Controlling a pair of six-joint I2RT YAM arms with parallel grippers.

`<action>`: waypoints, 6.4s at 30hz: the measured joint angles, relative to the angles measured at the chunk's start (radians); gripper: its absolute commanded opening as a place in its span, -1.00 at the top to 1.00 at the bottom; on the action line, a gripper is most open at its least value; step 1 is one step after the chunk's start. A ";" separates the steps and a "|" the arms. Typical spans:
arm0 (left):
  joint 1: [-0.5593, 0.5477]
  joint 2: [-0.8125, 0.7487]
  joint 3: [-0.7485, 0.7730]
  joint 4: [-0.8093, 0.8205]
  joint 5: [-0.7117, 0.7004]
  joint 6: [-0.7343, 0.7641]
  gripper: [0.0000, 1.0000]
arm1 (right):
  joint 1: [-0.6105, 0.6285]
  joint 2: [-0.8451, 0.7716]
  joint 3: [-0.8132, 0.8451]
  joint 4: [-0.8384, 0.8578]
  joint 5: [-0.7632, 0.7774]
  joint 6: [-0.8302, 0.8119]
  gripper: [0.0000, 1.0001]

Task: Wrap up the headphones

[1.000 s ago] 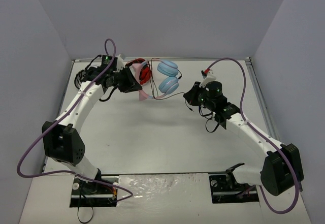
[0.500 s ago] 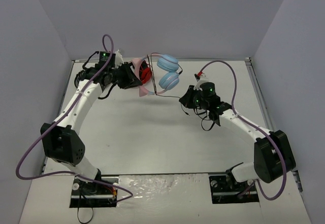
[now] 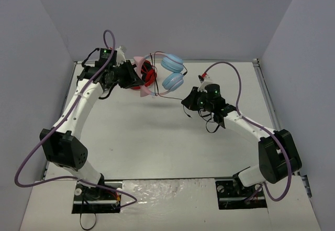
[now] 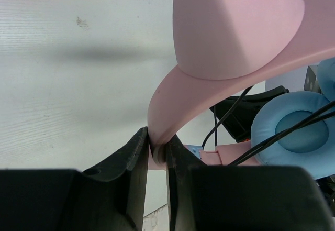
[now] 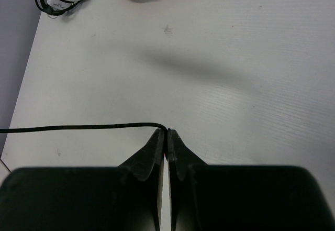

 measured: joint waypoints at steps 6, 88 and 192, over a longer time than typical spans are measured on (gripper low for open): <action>0.001 0.001 0.018 -0.030 -0.017 0.013 1.00 | 0.000 0.020 0.000 0.027 -0.015 0.001 1.00; -0.228 0.052 -0.105 -0.250 -0.081 0.414 1.00 | 0.022 0.268 0.194 -0.104 -0.243 -0.173 1.00; -0.478 0.443 0.097 -0.585 -0.643 0.547 1.00 | 0.069 0.340 0.463 -0.516 0.301 -0.318 0.41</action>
